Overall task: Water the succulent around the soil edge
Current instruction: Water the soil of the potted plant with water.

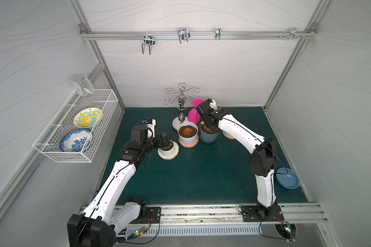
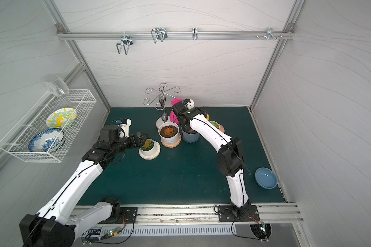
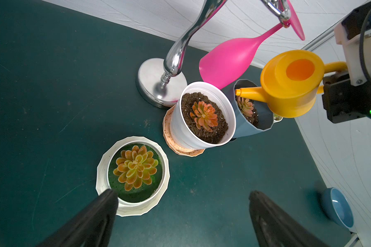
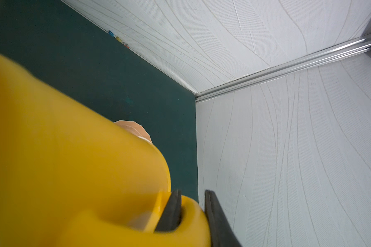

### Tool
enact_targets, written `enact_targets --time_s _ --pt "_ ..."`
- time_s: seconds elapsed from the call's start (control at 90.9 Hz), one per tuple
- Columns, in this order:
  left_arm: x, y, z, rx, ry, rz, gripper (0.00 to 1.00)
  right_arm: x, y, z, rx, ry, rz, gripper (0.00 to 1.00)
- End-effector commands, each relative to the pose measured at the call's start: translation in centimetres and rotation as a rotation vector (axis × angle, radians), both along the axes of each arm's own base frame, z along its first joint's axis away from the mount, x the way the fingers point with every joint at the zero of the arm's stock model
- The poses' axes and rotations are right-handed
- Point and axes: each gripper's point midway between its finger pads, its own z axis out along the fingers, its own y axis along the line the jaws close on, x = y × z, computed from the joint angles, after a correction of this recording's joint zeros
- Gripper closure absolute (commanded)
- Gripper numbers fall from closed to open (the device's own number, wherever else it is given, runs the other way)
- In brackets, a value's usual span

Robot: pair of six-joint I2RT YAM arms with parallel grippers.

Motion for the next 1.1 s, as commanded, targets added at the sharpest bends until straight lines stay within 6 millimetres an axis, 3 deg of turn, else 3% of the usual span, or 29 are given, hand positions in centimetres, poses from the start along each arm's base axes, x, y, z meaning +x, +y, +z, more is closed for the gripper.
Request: enact_targets --time_s 0.0,0.374,1.09 --pt "0.4 0.0 2.2 -0.012 -0.069 0.009 0.0 -1.2 -0.3 3.2 0.022 -0.076 -0.001 1.0" --pt "0.4 0.1 2.4 -0.011 -0.075 0.014 0.0 -3.0 0.0 4.1 -0.002 -0.082 0.023 1.0" --pt "0.4 0.2 2.6 -0.015 -0.08 0.016 0.0 -7.3 -2.8 2.8 -0.042 -0.03 -0.029 1.0"
